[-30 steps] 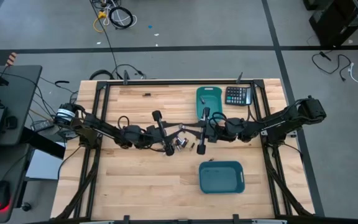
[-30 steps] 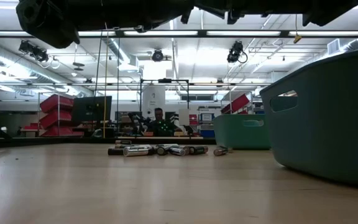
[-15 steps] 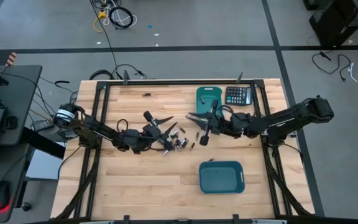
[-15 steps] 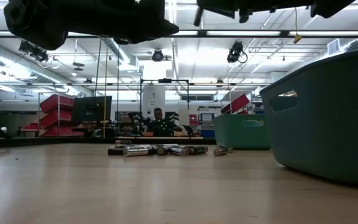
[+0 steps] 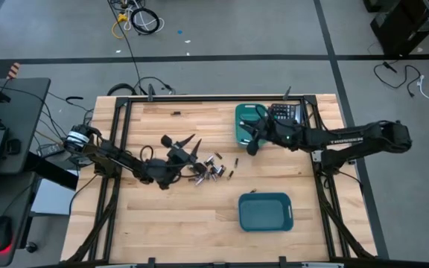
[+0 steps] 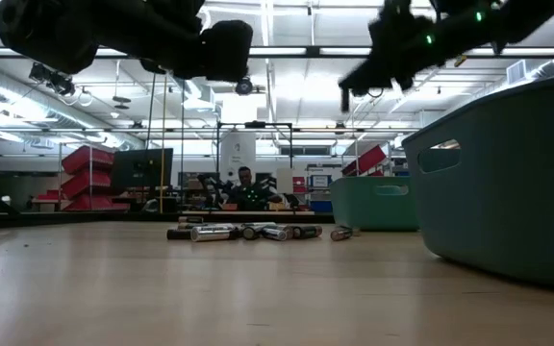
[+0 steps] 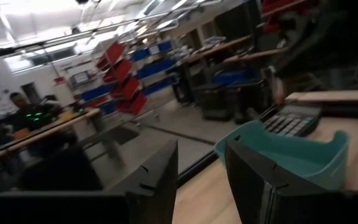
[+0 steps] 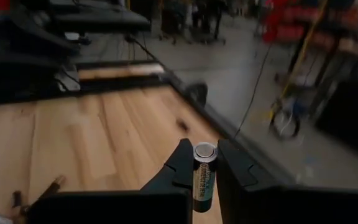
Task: Sort batteries
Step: Put the silver battery into the green bin
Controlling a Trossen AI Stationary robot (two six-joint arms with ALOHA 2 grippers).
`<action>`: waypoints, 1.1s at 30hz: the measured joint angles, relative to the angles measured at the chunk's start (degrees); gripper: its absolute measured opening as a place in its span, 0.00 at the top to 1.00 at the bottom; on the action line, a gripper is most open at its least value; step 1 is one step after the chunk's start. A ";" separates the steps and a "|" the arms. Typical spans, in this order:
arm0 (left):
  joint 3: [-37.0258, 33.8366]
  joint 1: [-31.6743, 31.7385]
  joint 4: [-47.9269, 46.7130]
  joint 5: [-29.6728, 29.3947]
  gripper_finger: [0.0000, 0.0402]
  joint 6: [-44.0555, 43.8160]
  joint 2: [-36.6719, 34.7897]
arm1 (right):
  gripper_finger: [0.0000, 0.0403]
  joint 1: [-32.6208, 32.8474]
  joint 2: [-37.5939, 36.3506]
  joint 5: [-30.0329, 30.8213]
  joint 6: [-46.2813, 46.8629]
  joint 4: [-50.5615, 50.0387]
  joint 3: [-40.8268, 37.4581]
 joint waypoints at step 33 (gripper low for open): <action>0.00 -0.99 -4.31 -1.07 0.67 -2.36 0.01 | 0.80 -8.95 -0.32 -1.54 21.19 -13.06 -8.69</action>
